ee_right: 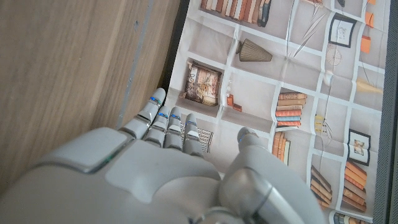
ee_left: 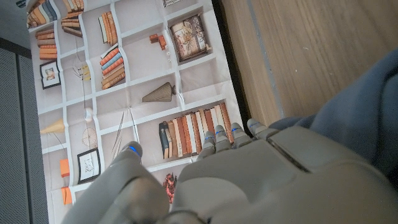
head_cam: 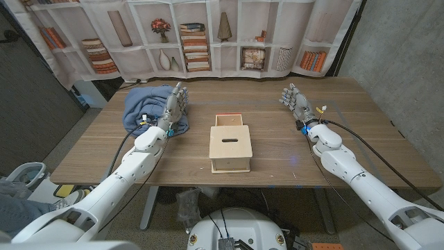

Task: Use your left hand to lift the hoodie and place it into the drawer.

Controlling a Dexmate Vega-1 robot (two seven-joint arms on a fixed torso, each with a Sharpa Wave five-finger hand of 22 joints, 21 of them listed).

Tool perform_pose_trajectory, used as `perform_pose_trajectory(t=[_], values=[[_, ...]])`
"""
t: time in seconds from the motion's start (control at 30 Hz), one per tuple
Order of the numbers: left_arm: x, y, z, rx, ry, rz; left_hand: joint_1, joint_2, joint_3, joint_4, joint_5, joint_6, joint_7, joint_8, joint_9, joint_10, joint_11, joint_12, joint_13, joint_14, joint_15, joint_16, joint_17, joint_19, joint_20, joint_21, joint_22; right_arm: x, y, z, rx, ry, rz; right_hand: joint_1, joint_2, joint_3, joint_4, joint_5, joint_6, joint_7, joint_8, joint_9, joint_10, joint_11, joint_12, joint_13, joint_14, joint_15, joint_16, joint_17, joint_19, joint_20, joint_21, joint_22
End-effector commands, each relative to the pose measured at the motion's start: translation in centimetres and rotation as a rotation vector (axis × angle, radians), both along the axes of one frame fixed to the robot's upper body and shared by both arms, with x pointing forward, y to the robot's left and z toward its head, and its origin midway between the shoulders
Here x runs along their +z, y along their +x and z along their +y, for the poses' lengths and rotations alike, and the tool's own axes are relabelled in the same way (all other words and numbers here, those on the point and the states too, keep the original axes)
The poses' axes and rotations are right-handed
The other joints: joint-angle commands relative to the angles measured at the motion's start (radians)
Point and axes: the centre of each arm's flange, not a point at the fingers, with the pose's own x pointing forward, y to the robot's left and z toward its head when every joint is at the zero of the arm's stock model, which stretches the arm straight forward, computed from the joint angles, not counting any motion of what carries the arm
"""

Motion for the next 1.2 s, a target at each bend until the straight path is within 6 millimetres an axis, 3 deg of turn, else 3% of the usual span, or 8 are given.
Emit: perform_pose_trajectory(t=[0.03, 0.17, 0.3, 0.47, 0.57, 0.67, 1.2], values=[[-0.6, 0.2, 0.2, -0.017, -0.010, 0.032, 0.006, -0.001, 0.006, -0.003, 0.008, -0.006, 0.002, 0.004, 0.001, -0.008, 0.002, 0.007, 0.002, -0.004, -0.001, 0.006, 0.003, -0.006, -0.011, 0.006, 0.005, -0.3, -0.6, 0.5, 0.001, 0.012, 0.013, 0.009, -0.003, 0.007, -0.003, 0.004, 0.011, -0.002, 0.006, 0.002, 0.003, -0.001, 0.002, 0.001, 0.006, 0.000, 0.003, 0.003, 0.003, -0.004, 0.002, 0.002], [-0.5, 0.4, 0.0, -0.023, -0.010, 0.029, 0.016, 0.008, 0.007, -0.011, 0.015, 0.000, 0.007, 0.005, 0.000, -0.005, 0.011, 0.009, 0.001, 0.003, 0.006, 0.008, 0.002, 0.006, -0.052, 0.008, 0.005, -0.4, -1.2, 0.2, -0.010, 0.011, 0.010, 0.008, -0.003, 0.007, -0.003, 0.003, 0.011, -0.003, 0.006, 0.001, 0.003, 0.002, 0.002, 0.001, 0.006, 0.001, 0.002, 0.003, 0.001, -0.003, 0.000, 0.002], [-0.4, 0.5, -0.5, -0.039, 0.000, 0.031, 0.020, 0.010, 0.006, -0.013, 0.017, 0.005, 0.011, 0.006, 0.000, -0.002, 0.008, 0.010, 0.001, 0.009, 0.004, 0.009, 0.002, 0.011, -0.061, 0.008, 0.004, -0.7, -1.7, 0.0, -0.022, 0.005, 0.014, 0.008, -0.003, 0.006, -0.004, 0.003, 0.012, -0.003, 0.006, 0.000, 0.002, 0.002, 0.002, 0.000, 0.005, 0.001, 0.002, 0.003, 0.001, -0.002, -0.002, 0.002], [-0.1, 0.7, -1.1, -0.054, 0.014, 0.042, 0.025, 0.015, 0.006, -0.017, 0.021, 0.003, 0.013, 0.005, -0.001, -0.004, 0.012, 0.009, 0.000, 0.008, 0.002, 0.008, 0.002, 0.010, -0.039, 0.006, 0.004, -1.2, -1.9, -0.4, -0.020, 0.016, 0.018, 0.008, -0.005, 0.005, -0.005, 0.003, 0.011, -0.003, 0.006, -0.002, 0.003, 0.004, 0.001, 0.000, 0.000, 0.004, -0.002, 0.002, -0.004, 0.001, -0.005, 0.002], [0.1, 0.6, -1.5, -0.056, 0.025, 0.047, 0.031, 0.019, 0.005, -0.021, 0.024, 0.011, 0.028, 0.007, -0.001, 0.002, 0.027, 0.011, 0.000, 0.019, 0.015, 0.010, 0.001, 0.022, -0.051, 0.009, 0.004, -1.5, -1.9, -0.6, -0.020, 0.018, 0.020, 0.015, -0.007, 0.005, -0.015, 0.003, 0.012, 0.022, 0.005, -0.009, -0.021, 0.022, -0.011, -0.004, -0.022, 0.014, -0.015, -0.005, -0.009, 0.003, -0.015, 0.001], [0.5, 0.5, -1.8, -0.068, 0.038, 0.048, 0.033, 0.019, 0.005, -0.022, 0.024, 0.011, 0.031, 0.006, -0.001, 0.001, 0.028, 0.011, -0.001, 0.020, 0.016, 0.010, 0.001, 0.022, -0.052, 0.008, 0.004, -1.8, -2.0, -0.8, -0.014, 0.026, 0.021, 0.021, -0.010, 0.003, -0.023, 0.004, -0.002, 0.055, -0.001, -0.014, -0.036, 0.023, -0.019, -0.009, -0.031, 0.015, -0.023, -0.012, -0.011, 0.008, -0.024, 0.000], [1.4, -1.0, -3.6, -0.109, 0.080, 0.009, 0.042, 0.027, 0.004, -0.027, 0.028, 0.015, 0.028, 0.006, -0.002, 0.003, 0.022, 0.011, -0.002, 0.024, 0.015, 0.010, 0.001, 0.027, -0.043, 0.007, 0.004, -2.4, -2.6, -1.1, -0.016, 0.031, 0.011, 0.020, -0.009, 0.000, -0.027, 0.004, -0.003, 0.051, -0.001, -0.020, -0.007, 0.017, -0.012, -0.014, -0.025, 0.007, -0.023, -0.017, -0.013, 0.008, -0.035, -0.001]])
